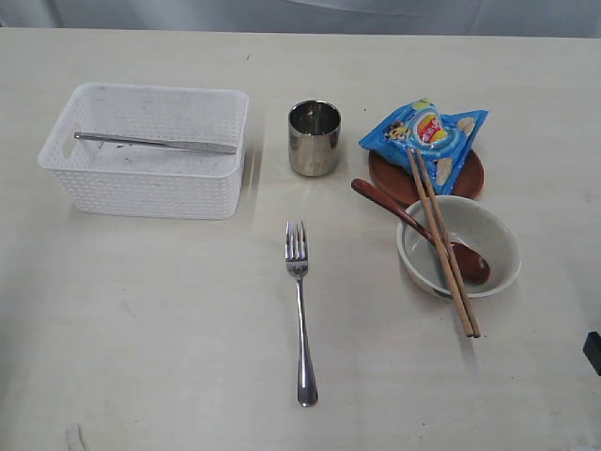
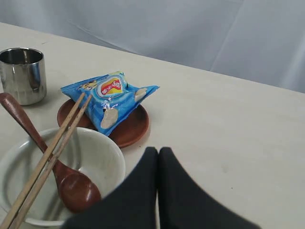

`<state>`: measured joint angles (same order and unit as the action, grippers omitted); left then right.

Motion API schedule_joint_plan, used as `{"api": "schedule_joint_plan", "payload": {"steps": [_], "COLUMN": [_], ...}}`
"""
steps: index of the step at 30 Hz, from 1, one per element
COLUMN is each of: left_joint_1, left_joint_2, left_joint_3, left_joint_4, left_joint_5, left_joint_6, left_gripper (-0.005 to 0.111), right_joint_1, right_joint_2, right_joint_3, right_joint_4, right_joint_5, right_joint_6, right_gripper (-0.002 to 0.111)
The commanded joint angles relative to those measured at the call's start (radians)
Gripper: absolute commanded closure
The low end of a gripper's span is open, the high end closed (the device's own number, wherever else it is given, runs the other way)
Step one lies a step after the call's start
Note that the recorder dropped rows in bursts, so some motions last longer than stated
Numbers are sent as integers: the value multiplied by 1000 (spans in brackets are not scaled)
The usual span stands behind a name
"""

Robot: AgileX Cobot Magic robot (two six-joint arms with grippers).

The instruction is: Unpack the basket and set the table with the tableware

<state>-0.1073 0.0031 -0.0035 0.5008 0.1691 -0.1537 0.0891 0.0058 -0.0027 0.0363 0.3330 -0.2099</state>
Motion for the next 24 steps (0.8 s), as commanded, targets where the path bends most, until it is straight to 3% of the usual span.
{"api": "schedule_joint_plan", "payload": {"steps": [1, 4, 9, 13, 18, 21, 24], "left_joint_1": [4, 4, 4, 4, 4, -2, -21], "left_joint_2": [-3, -3, -3, 48, 326, 525, 729], "left_joint_3": [3, 3, 3, -128, -394, -567, -751], "left_joint_4": [-301, -384, -386, -360, -288, -335, -492], "left_joint_5": [-159, -258, -448, -253, -13, 171, 355], "left_joint_6": [-303, -410, -619, -680, -630, -449, -158], "left_gripper": [107, 107, 107, 107, 107, 107, 107], "right_joint_1": [-6, -6, -6, -6, -6, -6, -6], "right_joint_2": [-6, -6, -6, -6, -6, -6, -6], "right_joint_3": [3, 3, 3, 3, 3, 3, 3], "right_joint_4": [7, 7, 7, 7, 7, 7, 7], "right_joint_5": [-2, -2, -2, -2, -2, -2, -2], "right_joint_6": [4, 4, 11, 11, 11, 11, 11], "right_gripper": [109, 109, 109, 109, 109, 109, 109]}}
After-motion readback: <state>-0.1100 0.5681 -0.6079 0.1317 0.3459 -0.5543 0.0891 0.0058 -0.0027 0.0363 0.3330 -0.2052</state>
